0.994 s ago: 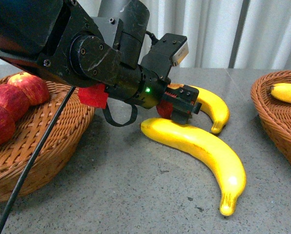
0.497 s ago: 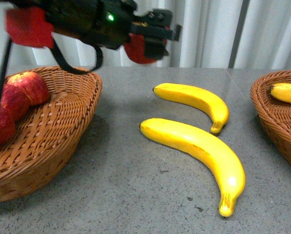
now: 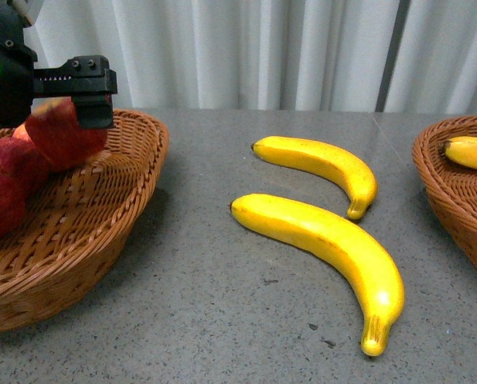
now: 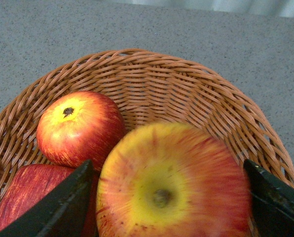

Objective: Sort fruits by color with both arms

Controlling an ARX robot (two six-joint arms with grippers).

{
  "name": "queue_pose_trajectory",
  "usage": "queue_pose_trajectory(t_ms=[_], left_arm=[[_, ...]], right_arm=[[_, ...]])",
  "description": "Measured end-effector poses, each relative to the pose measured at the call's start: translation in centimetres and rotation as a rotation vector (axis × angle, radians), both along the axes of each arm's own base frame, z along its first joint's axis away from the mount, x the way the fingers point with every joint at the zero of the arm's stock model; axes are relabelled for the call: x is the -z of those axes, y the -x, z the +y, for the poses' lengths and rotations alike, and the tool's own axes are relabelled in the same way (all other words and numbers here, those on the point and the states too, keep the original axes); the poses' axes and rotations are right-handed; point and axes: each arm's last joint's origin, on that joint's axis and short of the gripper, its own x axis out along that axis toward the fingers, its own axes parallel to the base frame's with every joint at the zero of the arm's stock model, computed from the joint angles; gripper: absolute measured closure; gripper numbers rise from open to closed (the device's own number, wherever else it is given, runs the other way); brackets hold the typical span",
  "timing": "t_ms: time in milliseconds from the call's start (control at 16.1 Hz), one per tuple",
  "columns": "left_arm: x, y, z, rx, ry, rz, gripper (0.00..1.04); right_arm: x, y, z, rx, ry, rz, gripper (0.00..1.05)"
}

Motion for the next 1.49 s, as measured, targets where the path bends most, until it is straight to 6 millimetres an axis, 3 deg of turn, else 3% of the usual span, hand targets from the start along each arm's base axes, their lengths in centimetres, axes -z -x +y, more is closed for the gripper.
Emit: queue_pose_trajectory(t_ms=[62, 248, 559, 621, 683, 745, 807, 994, 1118, 1180, 1242, 1491], left_arm=[[-0.3, 0.3, 0.0, 0.003, 0.006, -0.016, 0.06], [-2.7, 2.7, -0.4, 0.037, 0.027, -0.131, 0.07], [-6.9, 9.0, -2.1, 0.119, 0.022, -0.348, 0.07], [-7.8, 11.3, -2.4, 0.143, 0.017, -0.417, 0.07], [-8.1, 12.8, -2.4, 0.110, 0.014, -0.498, 0.13], [-7.7, 14.5, -1.6, 0.074, 0.012, -0.544, 0.23], [-6.0, 16.0, -0.2, 0.043, 0.003, -0.548, 0.36], [-2.0, 17.7, 1.5, 0.040, -0.013, -0.492, 0.66], [-0.9, 18.7, 2.1, 0.049, -0.009, -0.497, 0.85], [-0.4, 19.5, 2.7, 0.040, -0.008, -0.519, 1.01], [1.2, 20.4, 3.3, 0.037, -0.013, -0.499, 1.03], [2.6, 22.0, 4.9, 0.020, -0.016, -0.504, 1.03]], right_arm=[[0.0, 0.0, 0.0, 0.000, 0.000, 0.000, 0.07], [0.0, 0.0, 0.0, 0.000, 0.000, 0.000, 0.07], [0.0, 0.0, 0.0, 0.000, 0.000, 0.000, 0.07], [0.0, 0.0, 0.0, 0.000, 0.000, 0.000, 0.07], [0.0, 0.0, 0.0, 0.000, 0.000, 0.000, 0.07], [0.0, 0.0, 0.0, 0.000, 0.000, 0.000, 0.07], [0.0, 0.0, 0.0, 0.000, 0.000, 0.000, 0.07], [0.0, 0.0, 0.0, 0.000, 0.000, 0.000, 0.07], [0.0, 0.0, 0.0, 0.000, 0.000, 0.000, 0.07], [0.0, 0.0, 0.0, 0.000, 0.000, 0.000, 0.07], [0.0, 0.0, 0.0, 0.000, 0.000, 0.000, 0.07], [0.0, 0.0, 0.0, 0.000, 0.000, 0.000, 0.07]])
